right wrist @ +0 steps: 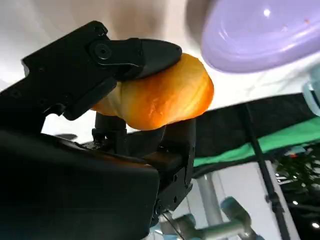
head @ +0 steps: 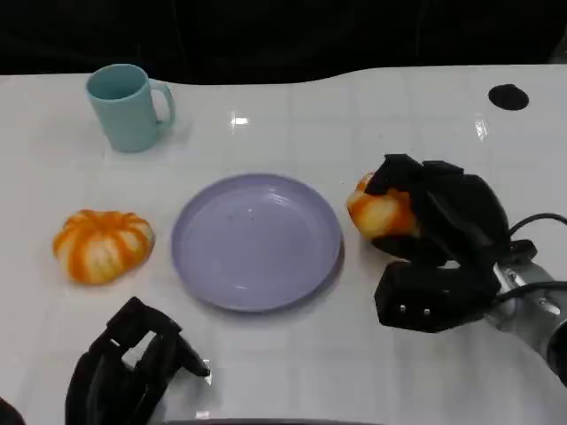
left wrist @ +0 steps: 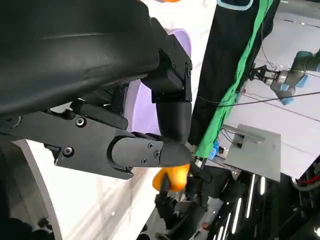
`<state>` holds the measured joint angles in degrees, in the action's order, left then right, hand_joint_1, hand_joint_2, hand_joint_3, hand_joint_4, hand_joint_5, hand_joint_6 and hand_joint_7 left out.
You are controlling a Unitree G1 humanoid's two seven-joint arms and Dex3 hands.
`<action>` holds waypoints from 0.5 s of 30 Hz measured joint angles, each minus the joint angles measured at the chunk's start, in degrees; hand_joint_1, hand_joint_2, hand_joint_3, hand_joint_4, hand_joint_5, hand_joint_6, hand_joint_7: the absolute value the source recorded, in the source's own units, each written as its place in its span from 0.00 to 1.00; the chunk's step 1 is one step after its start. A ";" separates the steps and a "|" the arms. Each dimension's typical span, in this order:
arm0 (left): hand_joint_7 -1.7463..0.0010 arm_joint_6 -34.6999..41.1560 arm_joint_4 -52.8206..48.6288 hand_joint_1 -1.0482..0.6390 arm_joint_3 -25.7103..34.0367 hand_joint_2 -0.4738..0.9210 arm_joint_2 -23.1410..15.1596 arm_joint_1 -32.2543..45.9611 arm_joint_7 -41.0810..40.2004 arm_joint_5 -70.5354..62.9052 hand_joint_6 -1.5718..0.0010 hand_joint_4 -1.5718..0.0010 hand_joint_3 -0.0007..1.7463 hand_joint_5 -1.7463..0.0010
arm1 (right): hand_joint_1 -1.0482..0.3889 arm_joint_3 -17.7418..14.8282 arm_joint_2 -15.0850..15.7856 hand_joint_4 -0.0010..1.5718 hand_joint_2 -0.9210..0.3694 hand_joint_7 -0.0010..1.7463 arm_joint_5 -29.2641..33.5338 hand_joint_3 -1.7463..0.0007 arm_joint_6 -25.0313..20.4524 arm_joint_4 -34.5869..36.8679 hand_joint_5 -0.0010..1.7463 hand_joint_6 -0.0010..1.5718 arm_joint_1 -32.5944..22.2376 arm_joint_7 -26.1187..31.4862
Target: Grasp the bread from the table and place it into the plate.
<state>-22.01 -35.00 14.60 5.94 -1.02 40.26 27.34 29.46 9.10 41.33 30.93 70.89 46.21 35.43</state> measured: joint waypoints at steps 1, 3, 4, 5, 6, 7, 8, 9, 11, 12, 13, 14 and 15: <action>0.13 0.00 0.00 0.30 0.00 1.00 0.00 0.00 0.00 -0.01 0.68 0.61 0.14 0.00 | 0.43 0.02 -0.19 0.54 0.15 1.00 0.01 0.43 0.38 -0.35 1.00 0.39 0.34 0.01; 0.13 0.01 0.00 0.30 -0.01 1.00 0.00 -0.01 -0.01 -0.03 0.68 0.61 0.14 0.00 | 0.47 0.16 -0.61 0.54 0.20 1.00 0.14 0.41 1.69 -1.30 1.00 0.40 0.79 0.26; 0.13 0.01 0.00 0.31 -0.02 1.00 0.01 -0.02 -0.02 -0.04 0.68 0.62 0.14 0.00 | 0.49 0.22 -0.89 0.55 0.22 1.00 0.26 0.40 2.34 -1.67 1.00 0.41 1.04 0.61; 0.13 0.01 0.00 0.31 -0.02 1.00 0.01 -0.01 -0.02 -0.06 0.68 0.62 0.14 0.00 | 0.52 0.24 -1.26 0.54 0.23 1.00 0.31 0.40 2.52 -1.95 1.00 0.41 1.30 0.76; 0.14 0.01 0.00 0.31 -0.03 1.00 0.01 -0.01 -0.03 -0.09 0.68 0.62 0.14 0.00 | 0.54 0.35 -1.80 0.54 0.25 1.00 0.48 0.40 2.58 -2.04 1.00 0.41 1.65 0.89; 0.14 0.01 0.00 0.30 -0.04 1.00 0.01 -0.02 -0.03 -0.10 0.68 0.62 0.14 0.00 | 0.55 0.53 -2.42 0.53 0.27 1.00 0.72 0.41 2.58 -2.09 1.00 0.41 2.00 0.97; 0.14 0.01 -0.01 0.30 -0.06 1.00 0.01 -0.03 -0.03 -0.12 0.68 0.62 0.14 0.00 | 0.57 0.81 -3.09 0.53 0.28 1.00 0.96 0.41 2.57 -2.13 1.00 0.41 2.34 1.01; 0.14 -0.01 -0.01 0.30 -0.07 1.00 0.02 -0.03 -0.03 -0.21 0.68 0.62 0.14 0.00 | 0.58 1.22 -3.78 0.53 0.29 1.00 1.23 0.41 2.55 -2.14 1.00 0.41 2.74 1.01; 0.14 -0.06 -0.02 0.30 -0.09 1.00 0.07 -0.03 -0.05 -0.51 0.68 0.62 0.15 0.00 | 0.58 2.03 -5.09 0.52 0.29 1.00 1.85 0.41 2.54 -2.14 1.00 0.41 3.49 0.90; 0.14 -0.08 -0.02 0.30 -0.11 1.00 0.19 -0.03 -0.05 -0.55 0.68 0.62 0.15 0.00 | 0.59 2.32 -5.57 0.52 0.29 1.00 1.96 0.41 2.56 -2.15 1.00 0.41 3.76 0.79; 0.13 -0.11 -0.02 0.30 -0.10 1.00 0.27 0.02 -0.05 -0.55 0.68 0.61 0.15 0.00 | 0.59 2.47 -5.98 0.52 0.29 1.00 2.06 0.41 2.41 -2.13 1.00 0.40 4.02 0.56; 0.13 -0.11 -0.02 0.30 -0.07 1.00 0.28 0.10 -0.05 -0.54 0.68 0.61 0.15 0.00 | 0.59 2.61 -6.56 0.52 0.28 1.00 2.25 0.42 2.13 -2.12 1.00 0.40 4.37 0.27; 0.13 -0.11 -0.02 0.30 -0.05 1.00 0.29 0.13 -0.06 -0.52 0.68 0.61 0.15 0.00 | 0.60 2.74 -7.21 0.52 0.28 1.00 2.45 0.43 1.80 -2.08 1.00 0.40 4.77 -0.30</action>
<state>-22.12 -35.03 14.54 6.23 -0.90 40.20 26.82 32.20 1.89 43.78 32.74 68.81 50.98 35.13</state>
